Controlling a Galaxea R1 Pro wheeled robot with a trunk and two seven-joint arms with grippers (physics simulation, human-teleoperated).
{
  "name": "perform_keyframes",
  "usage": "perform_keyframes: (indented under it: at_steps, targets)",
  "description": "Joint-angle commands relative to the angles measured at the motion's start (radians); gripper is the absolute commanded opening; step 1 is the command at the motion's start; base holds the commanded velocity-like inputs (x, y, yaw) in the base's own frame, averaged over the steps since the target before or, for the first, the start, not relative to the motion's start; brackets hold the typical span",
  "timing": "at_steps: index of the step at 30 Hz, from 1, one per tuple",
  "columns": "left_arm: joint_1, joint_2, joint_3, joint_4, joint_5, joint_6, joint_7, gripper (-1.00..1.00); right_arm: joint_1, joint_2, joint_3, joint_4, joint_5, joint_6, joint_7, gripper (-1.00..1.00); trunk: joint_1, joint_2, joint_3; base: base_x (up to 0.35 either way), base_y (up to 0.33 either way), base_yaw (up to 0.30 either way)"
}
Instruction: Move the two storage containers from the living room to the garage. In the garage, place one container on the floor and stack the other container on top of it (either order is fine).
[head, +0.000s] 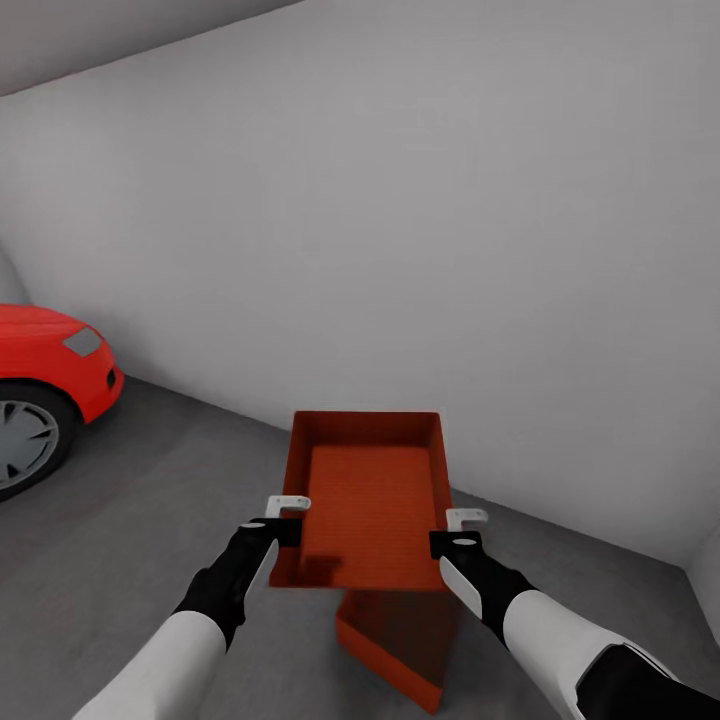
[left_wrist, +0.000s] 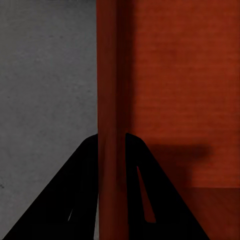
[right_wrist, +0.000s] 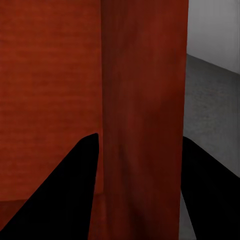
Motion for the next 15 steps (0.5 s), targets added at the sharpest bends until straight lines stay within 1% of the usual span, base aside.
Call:
perform_keyframes:
  at_steps: [1,5,10,15]
  targets:
    - [0.000,-0.002,-0.003,-0.002,-0.037,0.008,0.033,-1.00,-0.002,0.004,-0.005,-0.001,0.000,0.008,-0.008,-1.00,0.001,-0.002,-0.002,0.037,0.000,-0.012]
    - [0.001,-0.003,-0.002,-0.002,-0.037,0.009,0.033,-1.00,-0.002,0.004,-0.005,-0.001,0.000,0.008,-0.008,-1.00,0.001,-0.002,-0.002,0.063,0.043,-0.004]
    - [0.000,-0.003,-0.002,-0.002,-0.037,0.009,0.033,-1.00,-0.002,0.004,-0.005,-0.001,0.000,0.008,-0.008,-1.00,0.001,-0.002,-0.002,0.213,0.207,-0.003]
    - [0.000,-0.003,-0.002,-0.002,-0.037,0.009,0.033,-1.00,-0.002,0.006,-0.005,-0.001,0.000,0.009,-0.009,-1.00,0.001,-0.002,-0.002,0.244,0.229,-0.198]
